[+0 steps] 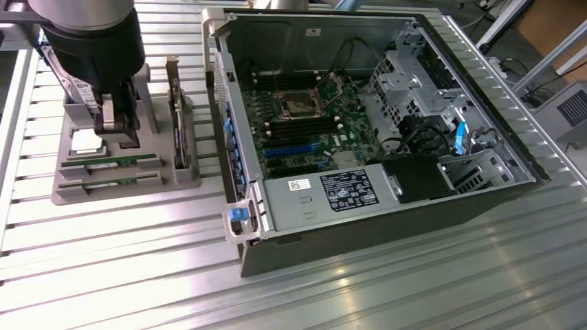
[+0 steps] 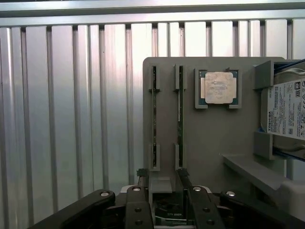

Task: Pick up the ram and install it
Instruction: 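Pick up the ram and move it above insertion slot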

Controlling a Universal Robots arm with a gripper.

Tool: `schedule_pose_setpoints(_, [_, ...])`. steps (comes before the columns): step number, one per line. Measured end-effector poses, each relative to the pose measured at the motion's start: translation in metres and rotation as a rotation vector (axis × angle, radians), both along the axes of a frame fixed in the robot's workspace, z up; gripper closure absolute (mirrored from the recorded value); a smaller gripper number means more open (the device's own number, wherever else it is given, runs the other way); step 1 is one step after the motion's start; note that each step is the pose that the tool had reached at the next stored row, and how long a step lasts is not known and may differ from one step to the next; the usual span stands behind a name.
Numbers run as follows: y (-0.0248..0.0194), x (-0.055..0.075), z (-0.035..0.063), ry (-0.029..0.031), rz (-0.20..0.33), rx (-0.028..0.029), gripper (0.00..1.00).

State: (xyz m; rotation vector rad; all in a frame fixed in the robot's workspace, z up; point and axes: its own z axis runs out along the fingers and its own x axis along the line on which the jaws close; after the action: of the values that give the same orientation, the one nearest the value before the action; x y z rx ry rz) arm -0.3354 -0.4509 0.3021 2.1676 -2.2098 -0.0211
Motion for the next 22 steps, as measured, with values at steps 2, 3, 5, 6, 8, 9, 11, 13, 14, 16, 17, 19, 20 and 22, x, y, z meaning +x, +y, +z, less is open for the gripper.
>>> schedule_pose_setpoints(2, [0.0000,0.0001,-0.0018,0.0000,0.000,-0.0010,0.64])
schedule_pose_setpoints(3, [-0.0001,0.0001,-0.0023,-0.0001,0.000,-0.0012,0.64])
schedule_pose_setpoints(5, [0.0000,0.0001,-0.0033,-0.0001,0.000,-0.0015,0.64])
schedule_pose_setpoints(6, [0.0000,0.0001,-0.0038,0.0000,0.000,-0.0019,0.64])
schedule_pose_setpoints(8, [0.0000,0.0001,-0.0047,-0.0001,0.000,-0.0026,0.64])
schedule_pose_setpoints(9, [0.0000,0.0001,-0.0051,-0.0001,0.000,-0.0030,0.64])
schedule_pose_setpoints(11, [0.0000,0.0001,-0.0063,0.0000,0.000,-0.0042,0.64])
schedule_pose_setpoints(13, [0.0000,0.0001,-0.0071,-0.0001,0.000,-0.0053,0.64])
schedule_pose_setpoints(14, [0.0000,0.0001,-0.0075,-0.0001,0.000,-0.0059,0.64])
schedule_pose_setpoints(16, [0.0000,0.0001,-0.0079,-0.0001,0.000,-0.0066,0.64])
schedule_pose_setpoints(17, [0.0000,0.0001,-0.0081,-0.0001,0.000,-0.0069,0.64])
schedule_pose_setpoints(19, [0.0000,0.0001,-0.0086,-0.0001,0.000,-0.0075,0.64])
schedule_pose_setpoints(20, [0.0000,0.0001,-0.0090,-0.0002,0.000,-0.0079,0.64])
schedule_pose_setpoints(22, [0.0000,0.0001,-0.0103,-0.0001,0.000,-0.0098,0.64])
